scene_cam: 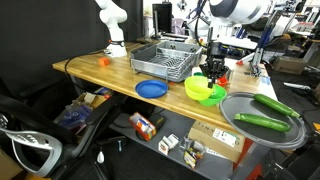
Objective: Pour the contents from yellow bowl into the orange bowl
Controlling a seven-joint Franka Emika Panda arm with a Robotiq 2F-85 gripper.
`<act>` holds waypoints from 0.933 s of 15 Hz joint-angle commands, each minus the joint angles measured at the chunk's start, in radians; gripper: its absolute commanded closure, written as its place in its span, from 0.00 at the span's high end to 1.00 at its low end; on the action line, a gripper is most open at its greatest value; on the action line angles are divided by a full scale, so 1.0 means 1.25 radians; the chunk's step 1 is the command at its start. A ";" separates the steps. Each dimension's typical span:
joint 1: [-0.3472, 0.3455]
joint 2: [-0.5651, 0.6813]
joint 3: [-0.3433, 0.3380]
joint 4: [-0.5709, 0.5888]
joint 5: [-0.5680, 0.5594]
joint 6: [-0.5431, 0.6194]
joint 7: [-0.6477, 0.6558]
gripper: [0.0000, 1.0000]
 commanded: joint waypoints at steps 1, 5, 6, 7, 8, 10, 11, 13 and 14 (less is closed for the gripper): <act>0.004 0.020 0.005 0.031 -0.039 -0.041 -0.033 0.01; -0.001 0.015 0.006 0.027 -0.033 -0.026 -0.051 0.01; 0.003 0.014 0.004 0.025 -0.042 -0.021 -0.047 0.01; 0.003 0.014 0.004 0.024 -0.041 -0.018 -0.046 0.01; 0.001 0.011 0.004 0.021 -0.036 -0.011 -0.045 0.01; -0.006 -0.015 0.001 -0.024 -0.026 0.018 -0.057 0.01; -0.008 -0.020 -0.001 -0.032 -0.024 0.026 -0.056 0.01; -0.012 -0.029 -0.006 -0.053 -0.020 0.043 -0.053 0.01; -0.015 -0.034 -0.008 -0.062 -0.019 0.051 -0.051 0.01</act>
